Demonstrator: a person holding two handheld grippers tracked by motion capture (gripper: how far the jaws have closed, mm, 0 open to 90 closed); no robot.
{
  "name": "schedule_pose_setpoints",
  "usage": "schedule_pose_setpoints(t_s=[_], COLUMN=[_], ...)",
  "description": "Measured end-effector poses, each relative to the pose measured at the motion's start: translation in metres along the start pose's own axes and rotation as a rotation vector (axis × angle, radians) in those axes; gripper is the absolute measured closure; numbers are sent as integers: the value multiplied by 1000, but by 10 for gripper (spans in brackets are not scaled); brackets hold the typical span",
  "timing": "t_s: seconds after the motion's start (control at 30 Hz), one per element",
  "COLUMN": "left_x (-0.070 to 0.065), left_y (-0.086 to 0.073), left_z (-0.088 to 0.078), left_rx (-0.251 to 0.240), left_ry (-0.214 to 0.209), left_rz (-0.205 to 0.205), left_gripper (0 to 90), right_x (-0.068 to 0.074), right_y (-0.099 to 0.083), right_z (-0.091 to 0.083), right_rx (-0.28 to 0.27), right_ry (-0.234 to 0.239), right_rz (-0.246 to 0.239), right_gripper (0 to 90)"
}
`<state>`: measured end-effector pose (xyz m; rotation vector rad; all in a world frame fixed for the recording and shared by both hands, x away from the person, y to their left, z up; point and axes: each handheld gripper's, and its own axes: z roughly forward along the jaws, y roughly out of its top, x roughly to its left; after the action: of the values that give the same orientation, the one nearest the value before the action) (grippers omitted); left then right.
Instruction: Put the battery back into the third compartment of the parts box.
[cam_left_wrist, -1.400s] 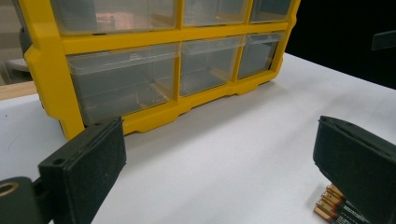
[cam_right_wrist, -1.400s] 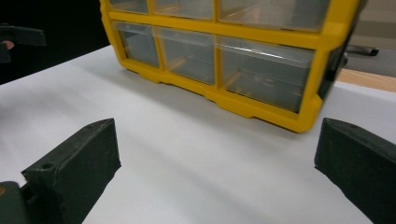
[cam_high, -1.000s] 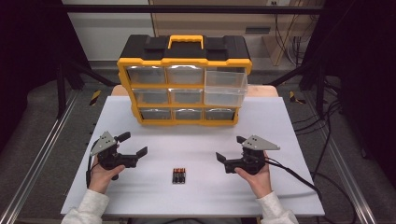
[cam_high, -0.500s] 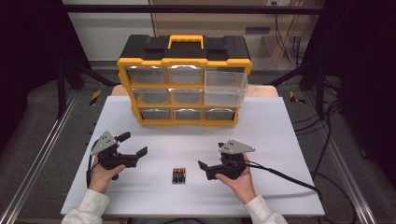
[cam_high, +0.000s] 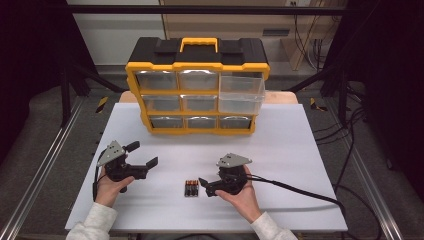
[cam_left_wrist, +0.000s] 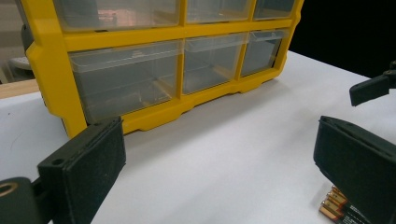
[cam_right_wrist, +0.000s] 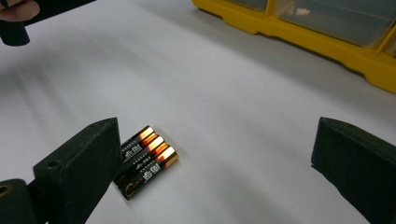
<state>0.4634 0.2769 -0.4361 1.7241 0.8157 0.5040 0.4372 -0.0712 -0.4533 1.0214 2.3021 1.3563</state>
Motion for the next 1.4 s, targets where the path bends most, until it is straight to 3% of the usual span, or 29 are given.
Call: schedule_pose_setpoints(t_s=[0.4, 0.63, 0.93, 1.17, 1.4], left_x=[0, 0, 1, 0, 0], left_y=[0, 0, 0, 0, 0], left_z=[0, -1, -1, -1, -1], left_rx=[2, 1, -2, -3, -4], left_ry=[2, 2, 5, 7, 7], left_rz=[1, 3, -1, 0, 1], left_gripper=[18, 20, 21, 22, 23], right_x=[19, 23, 23, 25, 25], right_y=[-6, -13, -18, -16, -17], right_z=[29, 40, 41, 37, 39], right_rx=[86, 139, 177, 190, 204], right_ry=[16, 19, 44, 75, 71], right_rz=[-20, -24, -46, -44, -36], right_gripper=[64, 117, 270, 460, 528])
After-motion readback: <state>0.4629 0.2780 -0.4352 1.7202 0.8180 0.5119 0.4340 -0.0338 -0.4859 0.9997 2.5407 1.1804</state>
